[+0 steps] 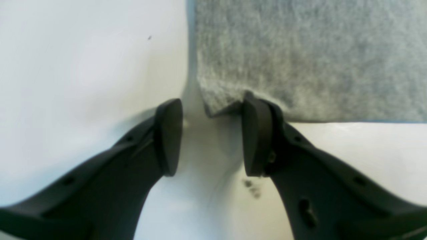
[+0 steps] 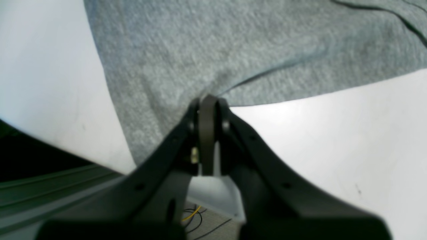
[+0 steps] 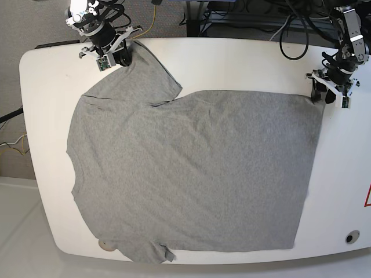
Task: Fold the T-shirt properly
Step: 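Move the left gripper to the shoulder corner and close on it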
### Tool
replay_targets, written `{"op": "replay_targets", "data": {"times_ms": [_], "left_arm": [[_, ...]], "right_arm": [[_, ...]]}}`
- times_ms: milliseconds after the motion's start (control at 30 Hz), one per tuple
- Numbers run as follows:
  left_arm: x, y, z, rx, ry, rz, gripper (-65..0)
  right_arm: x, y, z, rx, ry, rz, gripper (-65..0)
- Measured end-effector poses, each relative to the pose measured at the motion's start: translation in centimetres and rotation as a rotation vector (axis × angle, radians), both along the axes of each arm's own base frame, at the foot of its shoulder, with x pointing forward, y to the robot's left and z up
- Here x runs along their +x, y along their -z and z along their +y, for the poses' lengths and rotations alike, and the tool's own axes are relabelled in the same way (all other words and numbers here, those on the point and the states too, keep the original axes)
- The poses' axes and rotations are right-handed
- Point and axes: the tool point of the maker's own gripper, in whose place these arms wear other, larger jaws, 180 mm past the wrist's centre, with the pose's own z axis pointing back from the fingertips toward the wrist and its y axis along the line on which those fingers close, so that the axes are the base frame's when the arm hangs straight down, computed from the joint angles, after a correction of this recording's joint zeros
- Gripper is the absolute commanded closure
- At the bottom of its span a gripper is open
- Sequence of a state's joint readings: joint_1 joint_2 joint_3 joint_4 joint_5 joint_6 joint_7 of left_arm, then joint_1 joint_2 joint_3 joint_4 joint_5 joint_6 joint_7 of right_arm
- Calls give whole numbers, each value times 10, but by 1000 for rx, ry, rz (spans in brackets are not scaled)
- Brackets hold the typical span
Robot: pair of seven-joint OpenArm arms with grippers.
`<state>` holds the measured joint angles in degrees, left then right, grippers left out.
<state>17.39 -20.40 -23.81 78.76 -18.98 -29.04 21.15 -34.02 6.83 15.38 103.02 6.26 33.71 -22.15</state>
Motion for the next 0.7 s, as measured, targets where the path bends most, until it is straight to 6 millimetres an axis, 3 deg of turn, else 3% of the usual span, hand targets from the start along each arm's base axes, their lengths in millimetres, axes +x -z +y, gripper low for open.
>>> {"op": "replay_targets", "data": {"times_ms": [467,700], "left_arm": [[13,4,3,-55,-33,-35,-266],[18,3,1,-54,-23,-35,-87]], "right_arm": [[0,0,0,0,-2,2,0],[0,0,1,1,-5,2,0]]}}
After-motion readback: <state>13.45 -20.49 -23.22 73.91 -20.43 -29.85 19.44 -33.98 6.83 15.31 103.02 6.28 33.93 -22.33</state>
